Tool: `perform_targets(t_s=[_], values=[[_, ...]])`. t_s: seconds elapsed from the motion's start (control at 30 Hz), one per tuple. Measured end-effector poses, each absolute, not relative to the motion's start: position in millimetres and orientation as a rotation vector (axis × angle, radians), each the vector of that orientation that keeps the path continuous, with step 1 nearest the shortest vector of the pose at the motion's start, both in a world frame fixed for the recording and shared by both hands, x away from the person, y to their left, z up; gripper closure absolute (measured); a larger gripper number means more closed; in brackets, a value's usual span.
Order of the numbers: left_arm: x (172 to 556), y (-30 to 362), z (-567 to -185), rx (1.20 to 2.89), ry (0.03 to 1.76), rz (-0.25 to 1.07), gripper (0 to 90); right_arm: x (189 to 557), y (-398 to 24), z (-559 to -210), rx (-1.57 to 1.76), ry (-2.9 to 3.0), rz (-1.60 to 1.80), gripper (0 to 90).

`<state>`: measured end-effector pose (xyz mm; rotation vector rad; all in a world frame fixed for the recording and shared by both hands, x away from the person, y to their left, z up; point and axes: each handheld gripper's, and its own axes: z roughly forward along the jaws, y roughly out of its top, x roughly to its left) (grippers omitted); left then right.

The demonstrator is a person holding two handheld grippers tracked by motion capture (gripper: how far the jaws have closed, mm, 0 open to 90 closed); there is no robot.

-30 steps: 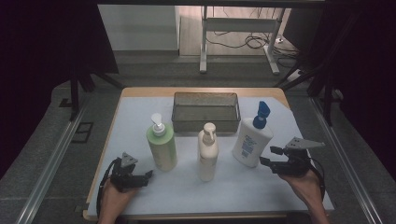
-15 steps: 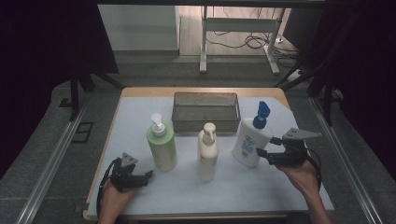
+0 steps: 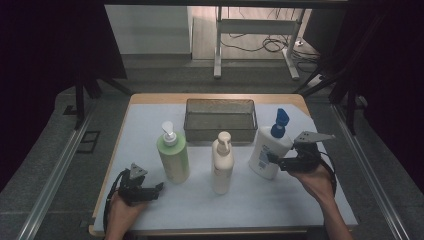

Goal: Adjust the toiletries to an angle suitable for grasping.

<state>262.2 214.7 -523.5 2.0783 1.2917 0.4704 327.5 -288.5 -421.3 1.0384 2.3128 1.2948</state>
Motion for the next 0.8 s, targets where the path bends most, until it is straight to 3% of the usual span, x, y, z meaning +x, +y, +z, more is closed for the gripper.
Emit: perform_targets(t_s=[0.3,0.53,0.8], values=[[262,215,-524,2.078,1.292,0.47,13.2,334,-282,-417,1.029,2.323,1.31,25.9],[262,215,-523,2.078,1.292,0.469,13.3,337,-275,-412,1.009,2.337,1.283,36.1],[262,215,-523,2.078,1.292,0.469,13.2,333,-270,-408,1.008,2.33,1.204,39.3]])
